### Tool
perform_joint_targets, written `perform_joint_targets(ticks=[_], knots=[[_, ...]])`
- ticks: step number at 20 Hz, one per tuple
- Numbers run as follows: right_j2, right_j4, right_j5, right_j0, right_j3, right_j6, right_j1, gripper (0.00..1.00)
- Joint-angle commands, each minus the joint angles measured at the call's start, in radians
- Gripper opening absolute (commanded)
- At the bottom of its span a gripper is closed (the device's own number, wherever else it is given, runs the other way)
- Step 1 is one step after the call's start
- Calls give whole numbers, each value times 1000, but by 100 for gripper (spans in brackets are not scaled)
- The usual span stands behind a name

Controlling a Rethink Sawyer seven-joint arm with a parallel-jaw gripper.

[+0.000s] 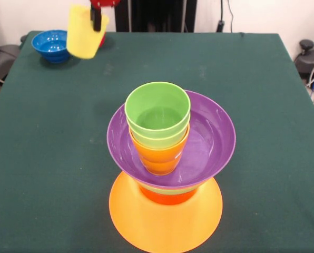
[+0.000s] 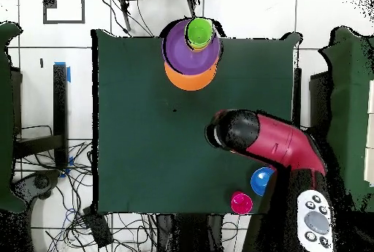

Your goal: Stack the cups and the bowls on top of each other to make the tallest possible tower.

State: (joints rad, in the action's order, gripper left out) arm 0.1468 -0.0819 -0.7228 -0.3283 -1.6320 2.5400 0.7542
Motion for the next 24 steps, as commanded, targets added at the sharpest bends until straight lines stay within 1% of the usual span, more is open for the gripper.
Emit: perform_joint_targets(ticks=[1, 4, 9, 12, 17, 20, 23, 24], knots=[[-146, -88, -285, 22, 168, -292, 76, 0], [-177, -93, -354, 17, 219, -301, 76, 0], [-225, -91, -402, 16, 291, -305, 62, 0], [-264, -87, -393, 11, 335, -317, 41, 0], [-300, -93, -400, 17, 405, -305, 3, 0], [-314, -107, -420, 37, 471, -278, -32, 0], [-322, -119, -467, 55, 544, -265, -61, 0], [-322, -123, -504, 63, 585, -260, -76, 0]])
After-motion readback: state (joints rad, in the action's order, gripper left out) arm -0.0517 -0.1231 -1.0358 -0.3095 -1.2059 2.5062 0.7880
